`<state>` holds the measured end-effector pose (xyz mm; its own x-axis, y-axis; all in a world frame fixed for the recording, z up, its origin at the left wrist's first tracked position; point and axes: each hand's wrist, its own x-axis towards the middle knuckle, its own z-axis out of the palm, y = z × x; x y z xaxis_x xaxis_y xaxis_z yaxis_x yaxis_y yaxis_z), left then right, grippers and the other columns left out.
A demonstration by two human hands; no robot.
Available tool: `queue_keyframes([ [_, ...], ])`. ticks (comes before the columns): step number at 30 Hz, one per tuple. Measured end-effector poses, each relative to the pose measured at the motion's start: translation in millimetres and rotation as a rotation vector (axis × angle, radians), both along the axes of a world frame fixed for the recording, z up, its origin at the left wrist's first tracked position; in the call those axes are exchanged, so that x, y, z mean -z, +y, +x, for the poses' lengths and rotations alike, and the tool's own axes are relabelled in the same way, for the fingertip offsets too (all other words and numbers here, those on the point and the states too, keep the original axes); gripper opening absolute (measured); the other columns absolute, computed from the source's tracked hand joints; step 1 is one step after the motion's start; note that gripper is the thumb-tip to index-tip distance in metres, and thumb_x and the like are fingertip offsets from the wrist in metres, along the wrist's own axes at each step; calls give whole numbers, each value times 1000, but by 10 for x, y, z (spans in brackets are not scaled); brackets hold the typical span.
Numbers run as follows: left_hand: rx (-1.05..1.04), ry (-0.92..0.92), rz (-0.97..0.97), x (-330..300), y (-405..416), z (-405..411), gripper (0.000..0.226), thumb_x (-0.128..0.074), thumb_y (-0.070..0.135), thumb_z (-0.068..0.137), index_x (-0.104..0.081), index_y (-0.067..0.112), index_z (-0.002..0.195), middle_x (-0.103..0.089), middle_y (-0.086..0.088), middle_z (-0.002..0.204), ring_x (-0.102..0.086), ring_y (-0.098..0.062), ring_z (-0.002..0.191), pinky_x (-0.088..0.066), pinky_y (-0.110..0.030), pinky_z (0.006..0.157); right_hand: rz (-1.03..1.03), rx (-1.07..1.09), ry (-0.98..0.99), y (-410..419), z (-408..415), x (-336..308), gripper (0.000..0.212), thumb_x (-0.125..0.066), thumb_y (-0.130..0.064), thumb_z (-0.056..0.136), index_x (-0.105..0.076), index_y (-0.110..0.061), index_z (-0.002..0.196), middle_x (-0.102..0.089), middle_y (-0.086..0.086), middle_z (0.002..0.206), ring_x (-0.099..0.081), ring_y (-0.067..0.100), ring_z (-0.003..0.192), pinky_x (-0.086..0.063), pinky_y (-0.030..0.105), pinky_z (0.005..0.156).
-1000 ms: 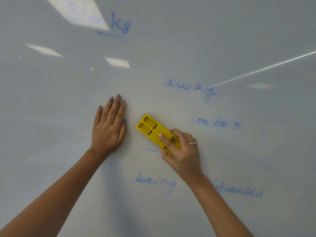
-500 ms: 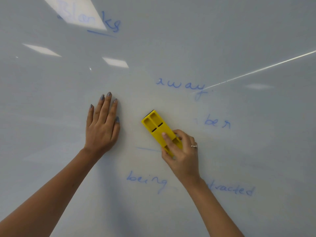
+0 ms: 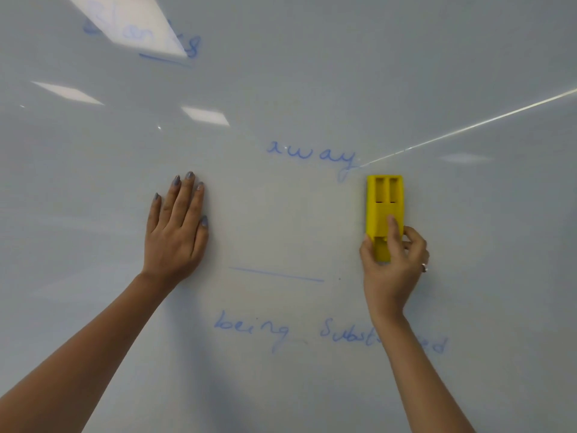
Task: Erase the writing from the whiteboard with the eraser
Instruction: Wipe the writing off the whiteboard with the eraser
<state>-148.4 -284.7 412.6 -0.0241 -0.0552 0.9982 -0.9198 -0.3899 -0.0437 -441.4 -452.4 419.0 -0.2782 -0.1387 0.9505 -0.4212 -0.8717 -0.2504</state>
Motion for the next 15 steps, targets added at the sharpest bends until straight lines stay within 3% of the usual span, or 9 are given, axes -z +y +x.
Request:
queue_keyframes([
  [7, 18, -2, -3, 1, 20, -18, 54, -30, 23, 101, -34, 4, 151, -27, -14, 160, -23, -29, 149, -19, -51, 119, -322, -11, 471, 163, 141, 291, 45, -71, -19, 80, -63, -24, 124, -62, 13, 113, -58, 32, 86, -49, 42, 73],
  [9, 22, -2, -2, -4, 28, -19, 54, -29, 23, 101, -35, 4, 151, -27, -14, 160, -23, -29, 149, -19, -51, 119, -317, 27, 434, 59, -3, 235, 45, -70, -19, 80, -63, -23, 124, -62, 14, 112, -58, 33, 86, -50, 43, 75],
  [15, 35, 4, 3, -2, 38, -34, 54, -30, 23, 100, -34, 3, 151, -27, -14, 159, -23, -30, 149, -20, -52, 119, 1, 36, 3, -296, -444, 61, 47, -73, -18, 80, -62, -12, 125, -55, 23, 111, -53, 39, 90, -44, 42, 82],
])
